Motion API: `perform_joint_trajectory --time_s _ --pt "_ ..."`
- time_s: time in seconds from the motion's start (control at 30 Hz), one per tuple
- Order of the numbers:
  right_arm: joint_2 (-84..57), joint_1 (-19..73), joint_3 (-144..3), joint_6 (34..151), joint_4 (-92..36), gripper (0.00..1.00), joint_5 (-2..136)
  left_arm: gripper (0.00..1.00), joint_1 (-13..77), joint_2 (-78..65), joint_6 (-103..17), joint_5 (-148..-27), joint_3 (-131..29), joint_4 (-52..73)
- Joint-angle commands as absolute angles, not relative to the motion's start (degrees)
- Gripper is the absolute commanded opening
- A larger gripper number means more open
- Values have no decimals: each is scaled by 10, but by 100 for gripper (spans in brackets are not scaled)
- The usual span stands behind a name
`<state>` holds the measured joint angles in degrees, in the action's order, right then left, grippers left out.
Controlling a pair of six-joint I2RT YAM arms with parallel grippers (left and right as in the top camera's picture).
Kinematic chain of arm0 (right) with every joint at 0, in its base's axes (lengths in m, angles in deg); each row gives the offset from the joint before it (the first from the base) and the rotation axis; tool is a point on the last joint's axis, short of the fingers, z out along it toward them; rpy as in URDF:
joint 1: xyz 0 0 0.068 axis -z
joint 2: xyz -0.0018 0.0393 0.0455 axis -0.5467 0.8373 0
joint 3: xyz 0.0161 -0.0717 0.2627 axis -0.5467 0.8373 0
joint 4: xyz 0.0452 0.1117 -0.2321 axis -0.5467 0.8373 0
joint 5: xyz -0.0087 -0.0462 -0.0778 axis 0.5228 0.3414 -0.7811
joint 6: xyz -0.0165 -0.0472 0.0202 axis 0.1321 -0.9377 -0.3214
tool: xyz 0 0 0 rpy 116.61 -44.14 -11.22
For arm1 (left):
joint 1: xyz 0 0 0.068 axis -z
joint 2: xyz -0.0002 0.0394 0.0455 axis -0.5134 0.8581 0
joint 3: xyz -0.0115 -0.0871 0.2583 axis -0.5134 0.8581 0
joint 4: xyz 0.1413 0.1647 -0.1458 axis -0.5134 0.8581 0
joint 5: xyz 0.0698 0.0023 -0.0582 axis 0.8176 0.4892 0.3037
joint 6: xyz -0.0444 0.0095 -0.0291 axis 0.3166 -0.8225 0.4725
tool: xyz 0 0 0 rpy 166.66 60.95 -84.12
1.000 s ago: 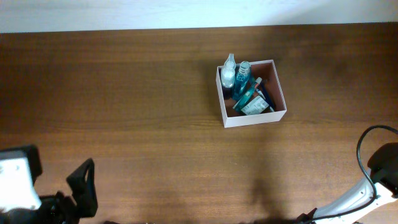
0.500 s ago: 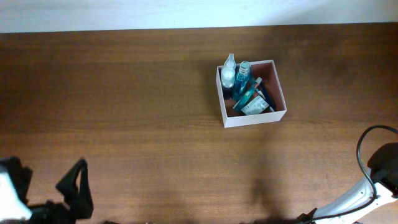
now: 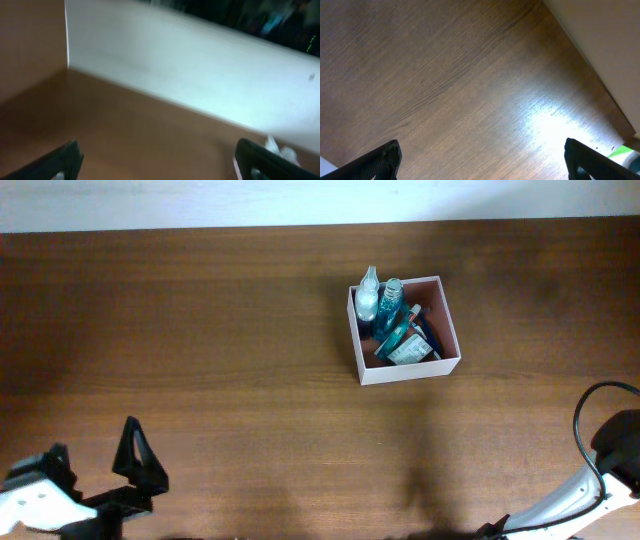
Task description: Pack container
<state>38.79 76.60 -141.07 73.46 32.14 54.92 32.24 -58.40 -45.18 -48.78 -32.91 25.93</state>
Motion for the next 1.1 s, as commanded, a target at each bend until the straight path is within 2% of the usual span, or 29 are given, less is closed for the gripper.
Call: perform_joint_trajectory --time_s 0.0,0.13,0.37,0.6,0.73,0.97,1.07 --pt "391 767 -1408 735 321 99 543 99 317 -648 -534 -511 -214 171" --pt "391 767 -1408 735 321 99 543 99 317 -697 -572 -530 -85 38" --pt "391 767 -1408 735 321 99 543 99 317 -751 -596 -555 77 -115" --pt "391 767 -1408 735 321 99 543 99 316 -778 -599 -565 172 -203" --pt "391 767 -1408 735 321 99 543 100 316 -778 -667 -607 216 -264" --pt "391 767 -1408 735 321 99 543 100 316 -778 -667 -608 263 -302" --pt "391 767 -1408 735 321 99 543 99 314 -778 -632 -607 277 -300"
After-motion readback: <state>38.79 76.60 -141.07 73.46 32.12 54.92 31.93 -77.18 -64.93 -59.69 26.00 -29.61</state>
